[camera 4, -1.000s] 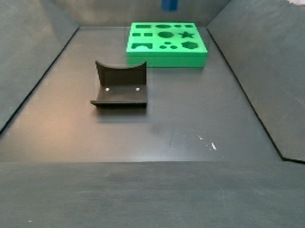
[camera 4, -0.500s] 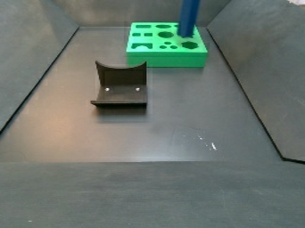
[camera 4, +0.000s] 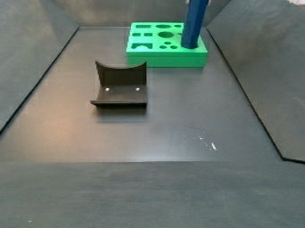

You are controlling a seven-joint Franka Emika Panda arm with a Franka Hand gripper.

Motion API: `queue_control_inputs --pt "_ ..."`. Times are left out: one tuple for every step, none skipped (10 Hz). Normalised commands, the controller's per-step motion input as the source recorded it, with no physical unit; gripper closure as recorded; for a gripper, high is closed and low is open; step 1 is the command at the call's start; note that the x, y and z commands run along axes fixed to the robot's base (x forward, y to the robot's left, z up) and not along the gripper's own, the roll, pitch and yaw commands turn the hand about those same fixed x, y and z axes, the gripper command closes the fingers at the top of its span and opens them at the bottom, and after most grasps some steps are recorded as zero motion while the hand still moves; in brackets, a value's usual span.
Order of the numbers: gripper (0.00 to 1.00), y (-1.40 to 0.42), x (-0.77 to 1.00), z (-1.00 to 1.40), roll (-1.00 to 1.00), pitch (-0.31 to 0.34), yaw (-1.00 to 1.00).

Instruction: Insert the hexagon object.

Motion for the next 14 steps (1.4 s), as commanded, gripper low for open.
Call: queue_control_inputs --pt "1.0 0.01 -0.06 -0.35 0.0 -0.027 0.05" --pt "1.0 0.0 0.0 -0.43 0.1 0.0 0.05" --pt "1.0 0.0 -0.19 -0.34 0.13 -0.013 0.05" --pt "1.0 0.0 -0.19 -0.27 0.05 -0.006 0.0" --pt "1.0 0.0 -0.03 -0.31 0.01 -0.016 0.0" --pt "1.0 0.0 0.0 -0.33 0.02 -0.019 0.0" --pt "1.0 -0.04 0.01 -0.36 0.0 -0.023 0.0" --pt "1.0 -0.1 0.1 -0.44 0.04 -0.044 0.0" --pt "1.0 -0.13 0.23 -0.37 0.14 0.0 0.0" --pt "1.0 -0.27 0.11 -0.24 0.27 0.0 0.0" --pt "1.0 -0.28 0.03 -0.16 0.31 0.0 0.03" --pt "1.0 -0.27 0.0 -0.18 0.31 0.0 0.04" --pt "1.0 -0.23 0.0 -0.3 0.26 0.0 0.04" --pt "1.0 -0.2 0.0 -0.37 0.22 -0.019 0.03"
